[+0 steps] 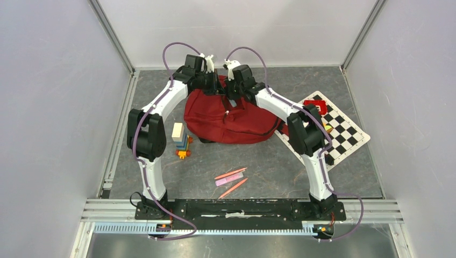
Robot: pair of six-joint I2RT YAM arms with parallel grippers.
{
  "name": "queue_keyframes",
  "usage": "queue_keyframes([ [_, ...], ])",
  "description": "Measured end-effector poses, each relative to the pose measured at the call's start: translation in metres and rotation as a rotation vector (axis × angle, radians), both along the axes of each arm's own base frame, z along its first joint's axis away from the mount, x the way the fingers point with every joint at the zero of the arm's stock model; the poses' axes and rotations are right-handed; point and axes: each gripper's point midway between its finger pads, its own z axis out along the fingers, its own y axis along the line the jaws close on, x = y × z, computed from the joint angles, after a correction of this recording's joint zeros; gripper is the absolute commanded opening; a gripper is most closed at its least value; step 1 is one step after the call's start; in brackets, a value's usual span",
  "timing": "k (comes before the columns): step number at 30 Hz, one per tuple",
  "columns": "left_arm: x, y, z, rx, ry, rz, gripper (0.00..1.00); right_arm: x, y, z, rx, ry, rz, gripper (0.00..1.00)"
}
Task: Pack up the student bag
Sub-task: Place the stationery in the student bag.
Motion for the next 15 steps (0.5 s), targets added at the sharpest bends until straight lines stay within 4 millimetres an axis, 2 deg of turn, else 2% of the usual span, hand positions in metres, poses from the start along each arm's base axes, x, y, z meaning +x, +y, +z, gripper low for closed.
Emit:
queue_keyframes([
  [1, 0.0, 0.0, 0.0, 0.0, -0.001, 0.0, 0.06, 0.0, 0.0, 0.001, 0.005, -0.007, -0.005, 0.4],
  [3, 0.0, 0.0, 0.0, -0.001, -0.001, 0.0, 0.06, -0.001, -0.005, -0.002, 0.0, -0.016, -0.022, 0.47],
  [8, 0.001, -0.001, 0.001, -0.008, 0.002, 0.005, 0.06, -0.007, -0.016, -0.001, -0.027, -0.031, -0.036, 0.5],
  [12, 0.001, 0.0, 0.001, -0.009, 0.005, 0.01, 0.05, -0.012, -0.02, 0.02, -0.022, -0.081, -0.02, 0.54],
  [15, 0.003, 0.003, 0.001, -0.01, 0.008, 0.019, 0.05, -0.024, -0.027, 0.043, -0.019, -0.124, 0.011, 0.57],
])
